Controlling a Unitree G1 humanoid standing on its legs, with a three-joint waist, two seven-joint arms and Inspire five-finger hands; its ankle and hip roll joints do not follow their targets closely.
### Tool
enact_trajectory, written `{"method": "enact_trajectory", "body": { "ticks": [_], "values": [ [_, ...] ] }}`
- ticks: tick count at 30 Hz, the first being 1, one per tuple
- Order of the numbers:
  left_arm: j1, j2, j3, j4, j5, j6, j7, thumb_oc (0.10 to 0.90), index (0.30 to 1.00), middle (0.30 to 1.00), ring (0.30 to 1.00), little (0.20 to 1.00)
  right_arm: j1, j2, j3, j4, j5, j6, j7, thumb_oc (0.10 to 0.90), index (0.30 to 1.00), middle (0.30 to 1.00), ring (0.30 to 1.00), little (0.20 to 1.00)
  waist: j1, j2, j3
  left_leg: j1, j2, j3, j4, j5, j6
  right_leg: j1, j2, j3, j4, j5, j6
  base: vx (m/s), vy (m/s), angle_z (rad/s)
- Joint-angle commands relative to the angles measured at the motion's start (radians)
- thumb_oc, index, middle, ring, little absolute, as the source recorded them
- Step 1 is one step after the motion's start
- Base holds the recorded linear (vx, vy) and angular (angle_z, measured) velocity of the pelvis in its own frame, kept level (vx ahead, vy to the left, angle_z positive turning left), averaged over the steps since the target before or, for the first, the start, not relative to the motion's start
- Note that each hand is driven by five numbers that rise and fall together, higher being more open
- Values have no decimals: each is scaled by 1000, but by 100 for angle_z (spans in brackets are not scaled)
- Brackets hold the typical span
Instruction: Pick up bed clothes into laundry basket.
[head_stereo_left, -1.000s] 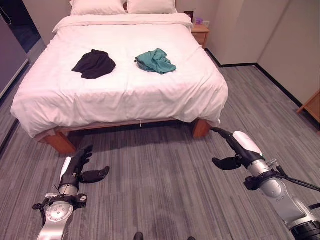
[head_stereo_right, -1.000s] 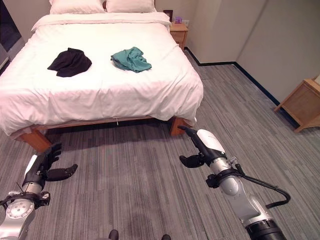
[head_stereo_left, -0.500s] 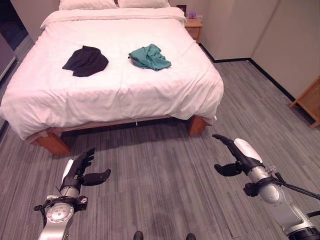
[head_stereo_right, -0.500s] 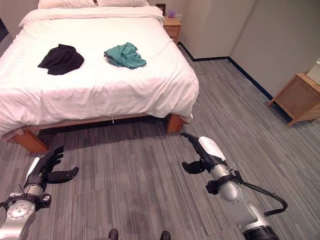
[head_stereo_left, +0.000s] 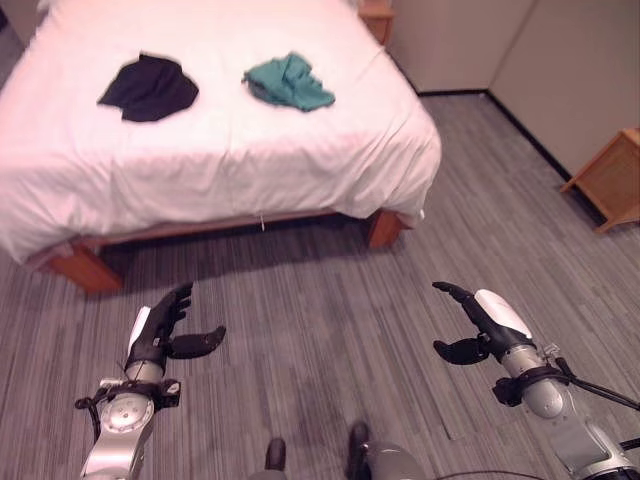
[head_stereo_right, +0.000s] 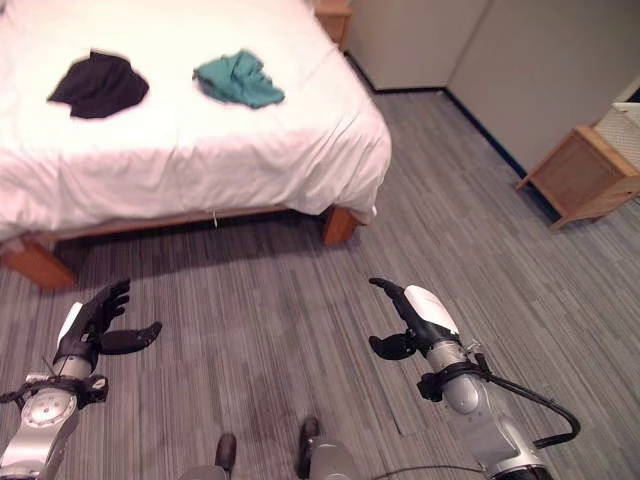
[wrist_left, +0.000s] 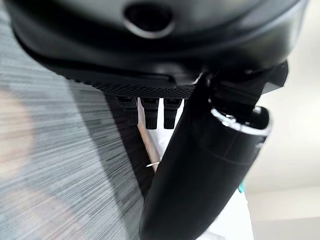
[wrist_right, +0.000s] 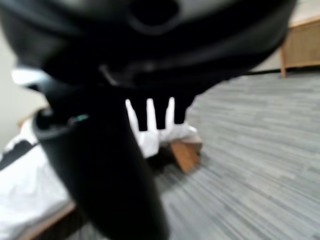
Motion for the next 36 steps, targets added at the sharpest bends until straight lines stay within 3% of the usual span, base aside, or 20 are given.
{"method": "enact_trajectory", "body": {
  "ticks": [1,2,3,4,7,9,10,13,15,17,19,21,25,26,27,28,29,30,33,36],
  "values": [
    [-23,64,41,-98,14,-73,21,800,900,900,900,900,-98,-97,-58,-43,18,-27,-68,800,900,900,900,900,16,85,-88,407,85,-74,-240,-173,-73,-95,36,-69,-127,173,1,428,-172,23],
    [-10,62,49,-103,17,-71,18,800,900,900,900,900,-83,-98,-64,-49,21,-29,-62,800,900,900,900,900,13,81,-100,417,96,-80,-240,-186,-74,-77,49,-62,-132,180,-15,469,-142,-5],
    [23,46,59,-105,23,-68,21,800,900,900,900,900,-60,-95,-72,-38,22,-32,-55,800,900,900,900,900,7,105,-121,430,142,-71,-201,-139,-95,-70,70,-53,-90,171,-37,469,-144,19],
    [27,44,60,-107,23,-67,21,800,900,900,900,900,-58,-97,-71,-38,22,-32,-55,800,900,900,900,900,6,109,-124,428,146,-70,-200,-141,-97,-73,73,-54,-85,168,-38,492,-110,47],
    [36,25,65,-112,-2,-60,19,800,900,900,900,900,-57,-97,-77,-38,31,-34,-66,800,900,900,900,900,21,135,-110,278,160,-28,147,41,-171,27,95,-58,-98,123,-85,336,-134,27],
    [19,37,56,-119,-1,-58,20,800,900,900,900,900,-71,-103,-88,-44,51,-35,-84,800,900,900,900,900,35,101,-74,128,142,1,415,133,-176,90,78,-61,-119,91,-131,390,-252,-13],
    [11,43,48,-122,-1,-58,22,800,900,900,900,900,-79,-117,-106,-32,57,-22,-101,800,900,900,900,900,79,73,-42,-26,133,82,529,74,-145,181,67,-34,-145,36,-144,414,-216,-25],
    [17,29,55,-126,2,-60,20,800,900,900,900,900,-73,-121,-123,-29,61,-16,-101,800,900,900,900,900,109,64,-38,-117,98,121,431,33,-129,229,50,-11,-160,11,-127,490,19,-9],
    [38,22,62,-134,9,-61,17,800,900,900,900,900,-64,-125,-132,-23,68,-24,-102,800,900,900,900,900,128,75,-50,-139,88,153,177,26,-109,262,49,5,-161,-22,-99,422,179,-26],
    [55,21,69,-136,21,-59,14,800,900,900,900,900,-68,-138,-131,-1,55,-21,-107,800,900,900,900,900,157,103,-59,-185,107,175,-42,128,-113,316,77,15,-161,-70,-83,516,216,-22],
    [67,15,68,-134,31,-58,18,800,900,900,900,900,-83,-148,-127,21,35,-21,-125,800,900,900,900,900,193,106,-58,-229,114,199,-224,205,-132,376,76,32,-161,-118,-74,532,174,-28],
    [56,21,56,-119,41,-57,25,800,900,900,900,900,-96,-141,-131,37,37,-14,-135,800,900,900,900,900,215,95,-60,-305,135,226,-239,231,-148,440,65,54,-161,-149,-63,474,193,-55],
    [75,29,81,-130,80,-52,20,800,900,900,900,900,-63,-121,-164,16,-35,-8,-137,800,900,900,900,900,233,70,-120,-243,148,244,-232,305,-132,501,33,94,-161,-161,-30,542,268,-57],
    [78,44,82,-135,87,-49,13,800,900,900,900,900,-58,-120,-176,14,-89,5,-148,800,900,900,900,900,238,27,-142,-206,135,247,-227,291,-113,509,-8,104,-140,-107,-5,431,200,-53],
    [78,45,82,-136,87,-49,13,800,900,900,900,900,-58,-119,-176,13,-89,6,-147,800,900,900,900,900,239,25,-141,-205,134,249,-227,291,-112,509,-10,106,-140,-108,-5,498,204,-71],
    [73,63,75,-124,80,-45,18,800,900,900,900,900,-74,-128,-192,6,-114,15,-171,800,900,900,900,900,236,-15,-138,-148,109,253,-213,253,-85,484,-54,108,-7,-8,42,206,98,-57],
    [70,64,75,-123,80,-46,18,800,900,900,900,900,-76,-127,-192,6,-115,15,-171,800,900,900,900,900,240,-13,-138,-148,111,257,-215,258,-83,480,-54,113,-8,-4,44,367,235,-21],
    [68,85,67,-121,66,-45,32,800,900,900,900,900,-146,-162,-206,-19,-124,29,-205,800,900,900,900,900,222,-19,-120,-90,95,247,-209,223,-60,407,-85,136,176,155,71,138,153,-9],
    [61,91,70,-120,63,-50,48,800,900,900,900,900,-206,-200,-220,-44,-157,29,-259,800,900,900,900,900,205,5,-120,-34,112,243,-224,187,-45,317,-88,139,290,185,53,213,200,-16],
    [53,80,71,-104,48,-56,60,800,900,900,900,900,-245,-264,-268,-77,-210,52,-305,800,900,900,900,900,163,19,-112,37,103,213,-234,135,-40,222,-72,87,277,112,23,311,140,18]
  ]
}}
